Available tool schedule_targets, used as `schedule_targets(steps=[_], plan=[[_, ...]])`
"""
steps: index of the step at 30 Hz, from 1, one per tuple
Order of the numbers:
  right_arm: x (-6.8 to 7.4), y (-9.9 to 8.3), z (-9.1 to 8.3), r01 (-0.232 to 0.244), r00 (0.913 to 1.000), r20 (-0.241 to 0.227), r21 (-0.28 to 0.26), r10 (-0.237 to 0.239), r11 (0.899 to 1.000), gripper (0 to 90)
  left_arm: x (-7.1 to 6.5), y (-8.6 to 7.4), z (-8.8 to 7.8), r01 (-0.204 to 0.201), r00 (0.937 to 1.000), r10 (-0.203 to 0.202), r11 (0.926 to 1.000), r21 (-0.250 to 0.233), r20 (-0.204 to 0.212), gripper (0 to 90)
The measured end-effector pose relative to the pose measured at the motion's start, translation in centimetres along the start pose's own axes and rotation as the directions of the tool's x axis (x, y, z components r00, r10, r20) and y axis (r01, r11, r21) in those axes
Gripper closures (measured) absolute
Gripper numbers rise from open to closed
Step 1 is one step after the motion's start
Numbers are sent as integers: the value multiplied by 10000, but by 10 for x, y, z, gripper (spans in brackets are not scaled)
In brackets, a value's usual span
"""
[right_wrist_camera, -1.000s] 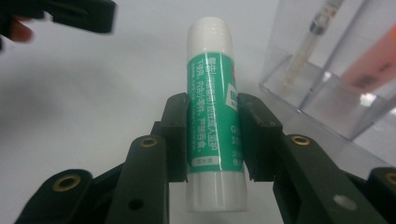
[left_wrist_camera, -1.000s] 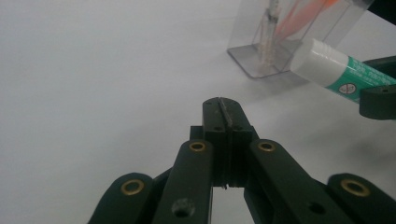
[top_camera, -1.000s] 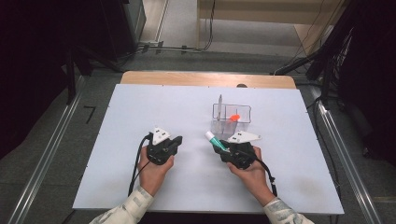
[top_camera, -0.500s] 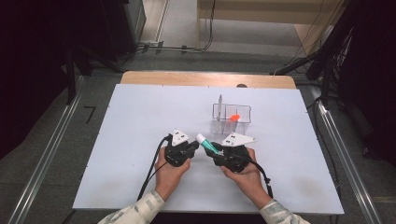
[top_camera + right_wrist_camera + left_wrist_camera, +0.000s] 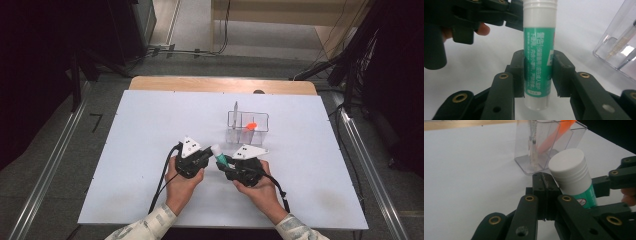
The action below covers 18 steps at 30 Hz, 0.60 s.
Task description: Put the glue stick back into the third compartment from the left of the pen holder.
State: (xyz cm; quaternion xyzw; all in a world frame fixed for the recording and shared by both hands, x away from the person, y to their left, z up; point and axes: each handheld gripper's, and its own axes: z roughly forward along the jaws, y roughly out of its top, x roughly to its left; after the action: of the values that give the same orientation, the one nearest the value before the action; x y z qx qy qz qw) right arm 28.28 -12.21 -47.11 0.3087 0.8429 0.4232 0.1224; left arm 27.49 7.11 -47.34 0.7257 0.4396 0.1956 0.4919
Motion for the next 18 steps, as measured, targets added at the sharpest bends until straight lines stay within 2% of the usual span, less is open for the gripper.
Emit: schedule_targets(steps=[4, 7, 10, 15, 18], plan=[[-2, -1, 1, -104, 9999, 55, 5, 104, 9999, 636, -4, 2, 0, -87, 9998, 88, 9999, -75, 153, 900], [-2, -1, 0, -88, 9999, 92, -114, 89, 9999, 636, 0, 2, -1, -47, 10000, 47, 10000, -81, 23, 900], [-4, -1, -3, -122, 9998, 157, -176, 125, 9998, 637, 9, 1, -3, 218, 9995, -219, 9998, -44, -243, 894], [-16, 0, -13, -436, 9983, 375, -449, 453, 9980, 637, 27, -1, -6, 926, 9920, -930, 9957, -89, -853, 702], [-25, -1, -20, -623, 9964, 546, -597, 656, 9963, 637, 34, -2, -7, 1126, 9857, -1133, 9936, -131, -1249, 581]])
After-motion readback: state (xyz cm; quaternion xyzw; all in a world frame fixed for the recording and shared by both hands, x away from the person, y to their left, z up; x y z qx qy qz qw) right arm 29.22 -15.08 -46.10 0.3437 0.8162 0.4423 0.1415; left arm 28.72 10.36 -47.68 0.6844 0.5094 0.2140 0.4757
